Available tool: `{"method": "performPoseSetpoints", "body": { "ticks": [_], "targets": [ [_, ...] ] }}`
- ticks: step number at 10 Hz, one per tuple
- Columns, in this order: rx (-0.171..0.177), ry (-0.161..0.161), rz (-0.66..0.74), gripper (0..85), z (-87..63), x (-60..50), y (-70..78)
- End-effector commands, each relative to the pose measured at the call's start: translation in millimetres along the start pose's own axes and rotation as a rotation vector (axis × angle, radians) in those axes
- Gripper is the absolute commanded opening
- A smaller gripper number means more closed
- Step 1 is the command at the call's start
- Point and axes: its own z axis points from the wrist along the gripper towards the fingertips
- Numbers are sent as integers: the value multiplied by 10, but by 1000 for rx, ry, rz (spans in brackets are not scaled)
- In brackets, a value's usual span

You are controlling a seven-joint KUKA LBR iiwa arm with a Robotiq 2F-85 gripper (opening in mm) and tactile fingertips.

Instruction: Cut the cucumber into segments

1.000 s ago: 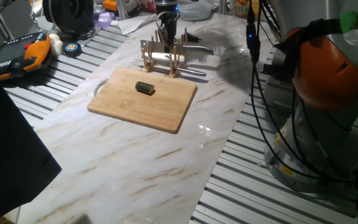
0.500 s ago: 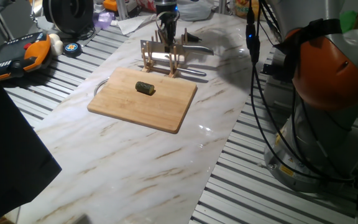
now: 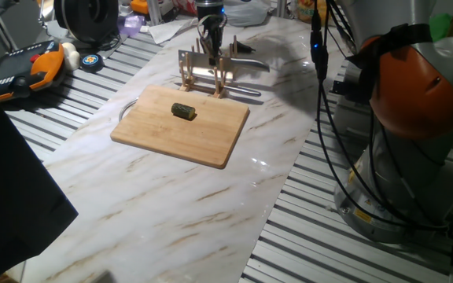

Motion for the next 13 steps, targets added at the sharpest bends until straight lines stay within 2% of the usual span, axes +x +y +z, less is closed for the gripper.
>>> {"method": "performPoseSetpoints", "body": {
  "ticks": [1, 3, 5, 7, 9, 10, 12, 13],
  "targets": [
    [1, 0, 0, 7, -7, -5, 6],
    [15, 0, 2, 7, -67, -36, 59],
    [39, 8, 11, 7, -207, -53, 187],
    [59, 15, 23, 7, -424, -10, 306],
    [74, 18, 28, 7, -519, 35, 324],
    [99, 21, 28, 7, -521, 37, 320],
    [203, 18, 5, 7, -526, 47, 301],
    [196, 16, 9, 7, -533, 48, 303]
  ]
}}
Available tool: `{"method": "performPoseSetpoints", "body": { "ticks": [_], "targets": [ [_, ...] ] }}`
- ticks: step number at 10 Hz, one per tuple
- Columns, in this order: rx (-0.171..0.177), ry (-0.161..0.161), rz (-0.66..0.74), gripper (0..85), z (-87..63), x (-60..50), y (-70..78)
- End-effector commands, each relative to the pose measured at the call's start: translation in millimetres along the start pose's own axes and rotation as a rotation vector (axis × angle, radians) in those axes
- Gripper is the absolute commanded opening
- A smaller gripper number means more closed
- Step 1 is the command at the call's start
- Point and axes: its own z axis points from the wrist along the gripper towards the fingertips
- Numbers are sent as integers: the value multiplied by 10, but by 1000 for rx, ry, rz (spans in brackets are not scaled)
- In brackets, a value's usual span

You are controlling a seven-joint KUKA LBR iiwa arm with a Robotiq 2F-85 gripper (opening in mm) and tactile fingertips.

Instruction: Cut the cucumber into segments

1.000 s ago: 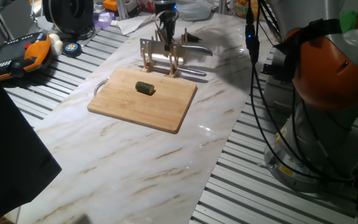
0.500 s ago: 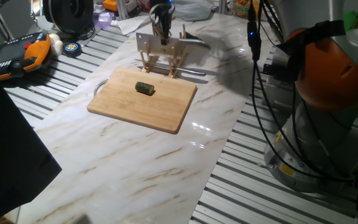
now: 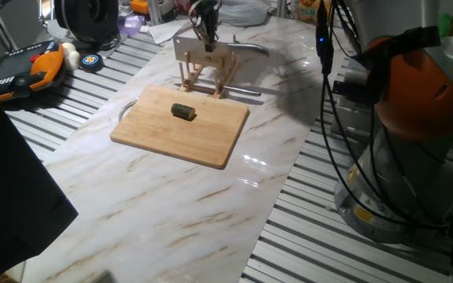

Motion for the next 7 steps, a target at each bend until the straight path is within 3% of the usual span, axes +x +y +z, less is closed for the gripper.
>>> {"method": "performPoseSetpoints", "body": {
  "ticks": [1, 3, 7],
  "targets": [
    [8, 1, 0, 7, -2, 1, -1],
    [11, 1, 6, 7, -64, 10, 3],
    [39, 3, 22, 7, -385, 68, 82]
  ]
}}
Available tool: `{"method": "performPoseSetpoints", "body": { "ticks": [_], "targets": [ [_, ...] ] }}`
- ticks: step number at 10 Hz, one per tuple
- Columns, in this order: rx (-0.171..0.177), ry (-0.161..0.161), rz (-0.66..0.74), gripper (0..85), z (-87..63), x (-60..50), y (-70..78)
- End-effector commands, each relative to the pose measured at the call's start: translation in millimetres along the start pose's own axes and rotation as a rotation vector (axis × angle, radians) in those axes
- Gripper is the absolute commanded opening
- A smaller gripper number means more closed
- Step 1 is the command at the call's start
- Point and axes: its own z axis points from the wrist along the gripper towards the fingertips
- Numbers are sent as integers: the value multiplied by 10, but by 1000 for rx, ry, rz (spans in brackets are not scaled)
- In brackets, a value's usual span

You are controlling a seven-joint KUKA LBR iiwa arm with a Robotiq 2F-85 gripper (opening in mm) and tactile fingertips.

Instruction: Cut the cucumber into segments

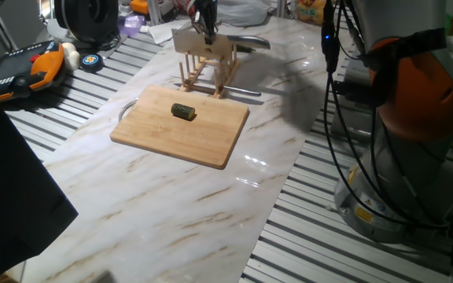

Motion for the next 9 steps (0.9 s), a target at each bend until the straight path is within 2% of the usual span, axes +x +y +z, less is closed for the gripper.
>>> {"method": "performPoseSetpoints", "body": {
  "ticks": [1, 2, 4, 9],
  "targets": [
    [0, 3, 2, 7, -27, 6, 27],
    [-6, 2, 4, 7, -65, 12, 68],
    [-4, 9, 23, 7, -225, -13, 267],
    [-1, 29, 66, 7, -380, -92, 870]
  ]
}}
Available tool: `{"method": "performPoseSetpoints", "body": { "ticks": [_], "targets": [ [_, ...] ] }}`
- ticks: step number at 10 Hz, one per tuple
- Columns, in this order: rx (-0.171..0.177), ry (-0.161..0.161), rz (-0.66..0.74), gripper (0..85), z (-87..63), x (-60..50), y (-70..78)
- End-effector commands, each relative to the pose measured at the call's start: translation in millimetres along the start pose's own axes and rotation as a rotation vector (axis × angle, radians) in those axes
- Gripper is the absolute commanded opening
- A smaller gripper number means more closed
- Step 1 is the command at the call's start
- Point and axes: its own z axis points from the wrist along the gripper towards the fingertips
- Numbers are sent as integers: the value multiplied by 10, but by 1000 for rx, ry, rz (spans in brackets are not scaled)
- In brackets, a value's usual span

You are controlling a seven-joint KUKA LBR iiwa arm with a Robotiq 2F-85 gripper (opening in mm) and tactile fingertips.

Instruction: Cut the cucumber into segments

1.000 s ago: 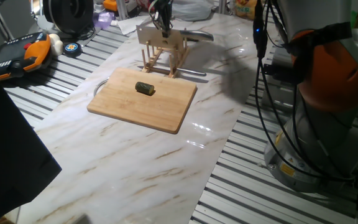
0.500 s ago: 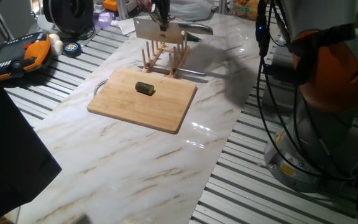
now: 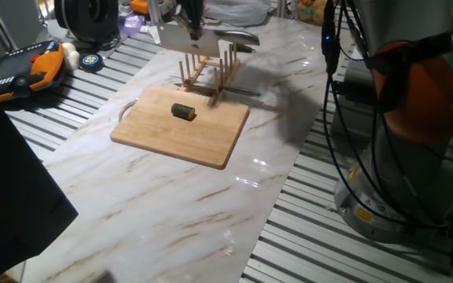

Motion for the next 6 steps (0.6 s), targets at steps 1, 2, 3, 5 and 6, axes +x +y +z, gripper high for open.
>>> {"method": "performPoseSetpoints", "body": {
  "ticks": [1, 2, 3, 5, 6],
  "targets": [
    [1, -1, 5, 7, 13, 18, 186],
    [-4, -1, 12, 7, 36, 44, 262],
    [1, -7, 16, 7, 58, 61, 329],
    [1, -10, 22, 7, 115, 48, 434],
    [3, -21, 30, 7, 192, 42, 498]
  ]
}}
